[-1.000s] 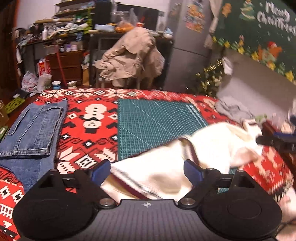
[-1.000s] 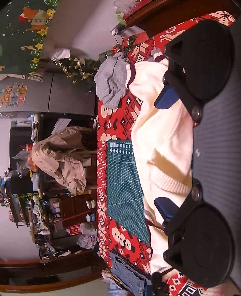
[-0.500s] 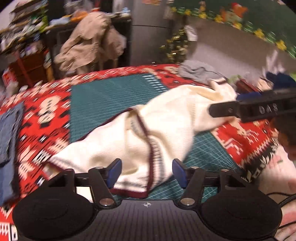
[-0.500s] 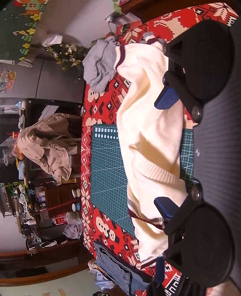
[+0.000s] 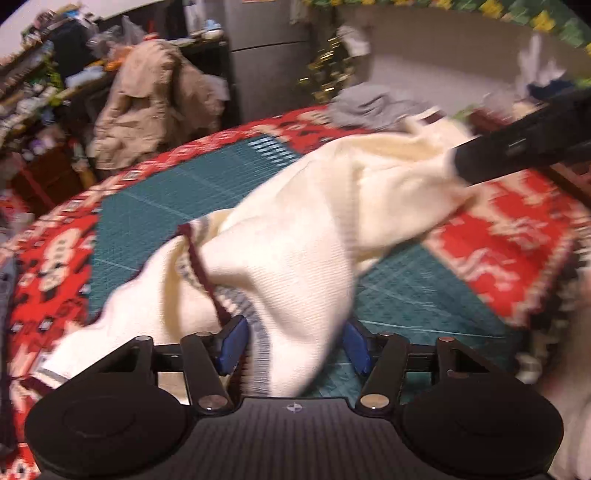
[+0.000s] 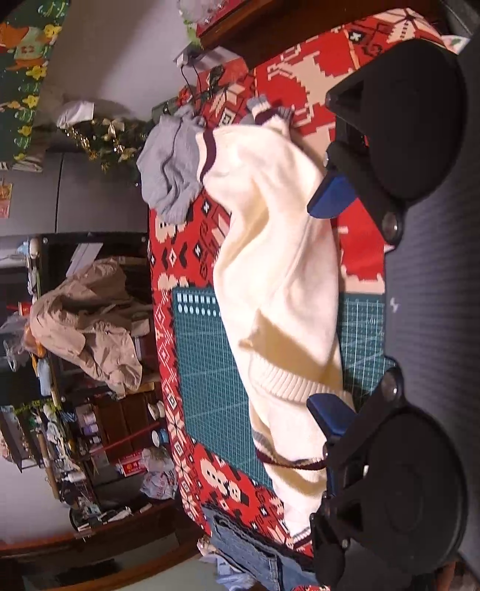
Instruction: Fold clothes
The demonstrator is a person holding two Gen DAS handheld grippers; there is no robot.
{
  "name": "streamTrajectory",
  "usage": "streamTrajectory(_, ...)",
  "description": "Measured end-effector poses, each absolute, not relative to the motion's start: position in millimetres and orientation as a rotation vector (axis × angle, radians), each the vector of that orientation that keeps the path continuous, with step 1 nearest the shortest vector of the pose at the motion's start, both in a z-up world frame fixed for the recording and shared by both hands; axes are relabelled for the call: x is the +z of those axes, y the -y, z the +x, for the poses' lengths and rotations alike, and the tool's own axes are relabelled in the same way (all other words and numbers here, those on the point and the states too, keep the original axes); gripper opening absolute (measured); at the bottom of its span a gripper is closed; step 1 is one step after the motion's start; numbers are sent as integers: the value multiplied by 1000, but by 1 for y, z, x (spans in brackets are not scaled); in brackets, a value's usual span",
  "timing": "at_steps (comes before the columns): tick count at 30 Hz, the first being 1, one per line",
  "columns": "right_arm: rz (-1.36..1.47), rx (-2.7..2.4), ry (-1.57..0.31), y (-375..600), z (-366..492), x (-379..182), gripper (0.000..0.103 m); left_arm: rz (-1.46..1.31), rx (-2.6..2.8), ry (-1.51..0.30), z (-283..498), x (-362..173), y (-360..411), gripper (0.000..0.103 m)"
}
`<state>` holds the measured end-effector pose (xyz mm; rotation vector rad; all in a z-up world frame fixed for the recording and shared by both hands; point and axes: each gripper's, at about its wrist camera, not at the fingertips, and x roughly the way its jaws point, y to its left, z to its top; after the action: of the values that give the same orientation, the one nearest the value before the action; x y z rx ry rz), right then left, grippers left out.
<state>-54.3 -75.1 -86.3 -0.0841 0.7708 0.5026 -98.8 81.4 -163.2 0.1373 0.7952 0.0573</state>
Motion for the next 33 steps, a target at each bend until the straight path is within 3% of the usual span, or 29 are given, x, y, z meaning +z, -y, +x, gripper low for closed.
streamTrajectory(1, -82, 498, -772, 77, -54, -86, 102, 134, 79, -788, -99, -162, -84, 26)
streamTrajectory(3, -78, 492, -773, 79, -54, -86, 102, 108, 102, -772, -102, -155, -91, 12)
streamTrajectory(4, -80, 489, -772, 79, -54, -86, 102, 95, 113, -764, -104, -152, -95, 10)
streamTrajectory(15, -88, 477, -770, 76, -43, -86, 102, -115, 333, -611, -132, -92, -165, 9)
streamTrajectory(30, -70, 482, -815, 65, -30, -95, 101, -260, 489, -548, -161, -79, -227, 9)
streamTrajectory(33, -8, 445, -849, 64, -13, -106, 94, -252, 484, -567, -162, -84, -227, 9)
